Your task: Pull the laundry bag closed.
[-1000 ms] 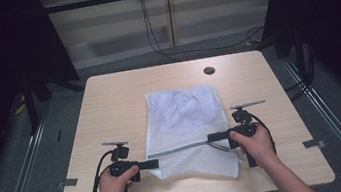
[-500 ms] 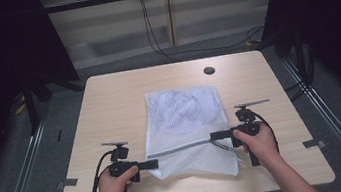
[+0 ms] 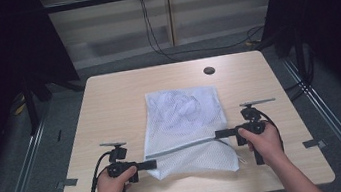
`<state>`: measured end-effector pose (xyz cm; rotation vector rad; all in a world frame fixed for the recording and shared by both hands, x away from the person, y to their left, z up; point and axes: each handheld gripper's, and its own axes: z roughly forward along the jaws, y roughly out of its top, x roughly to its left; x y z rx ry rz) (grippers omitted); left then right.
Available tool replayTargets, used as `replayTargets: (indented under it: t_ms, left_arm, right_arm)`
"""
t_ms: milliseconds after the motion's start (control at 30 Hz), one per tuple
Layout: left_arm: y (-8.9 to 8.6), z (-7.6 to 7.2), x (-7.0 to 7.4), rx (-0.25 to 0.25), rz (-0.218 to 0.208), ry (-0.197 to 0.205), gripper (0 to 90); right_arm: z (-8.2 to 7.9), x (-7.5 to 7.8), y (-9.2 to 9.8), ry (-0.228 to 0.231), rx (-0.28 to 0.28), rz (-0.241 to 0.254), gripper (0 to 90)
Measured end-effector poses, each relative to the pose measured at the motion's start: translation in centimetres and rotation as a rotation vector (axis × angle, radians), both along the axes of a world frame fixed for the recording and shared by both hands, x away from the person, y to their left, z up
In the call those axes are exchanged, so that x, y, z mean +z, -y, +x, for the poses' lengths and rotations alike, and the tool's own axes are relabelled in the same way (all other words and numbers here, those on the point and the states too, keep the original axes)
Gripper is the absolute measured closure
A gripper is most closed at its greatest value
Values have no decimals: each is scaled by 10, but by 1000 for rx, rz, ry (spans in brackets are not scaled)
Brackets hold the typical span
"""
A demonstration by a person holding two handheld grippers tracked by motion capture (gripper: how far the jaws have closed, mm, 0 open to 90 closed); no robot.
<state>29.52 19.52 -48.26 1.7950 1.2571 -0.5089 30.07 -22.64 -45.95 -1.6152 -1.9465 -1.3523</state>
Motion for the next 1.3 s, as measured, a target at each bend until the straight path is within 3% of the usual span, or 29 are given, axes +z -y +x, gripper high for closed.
replayTargets:
  t_ms: [600,867,1133,1300]
  left_arm:
    - [-3,0,1,8,-3,-12,886]
    - [-4,0,1,7,10,-6,885]
    - [-6,-1,2,2,16,1,885]
    - [-8,-2,2,17,3,-17,885]
  right_arm:
    - [-3,0,15,-12,-30,-9,876]
    - [-4,2,18,3,-41,-42,876]
    - [-4,3,20,-1,-40,-26,876]
    - [-5,3,25,-5,-57,-29,876]
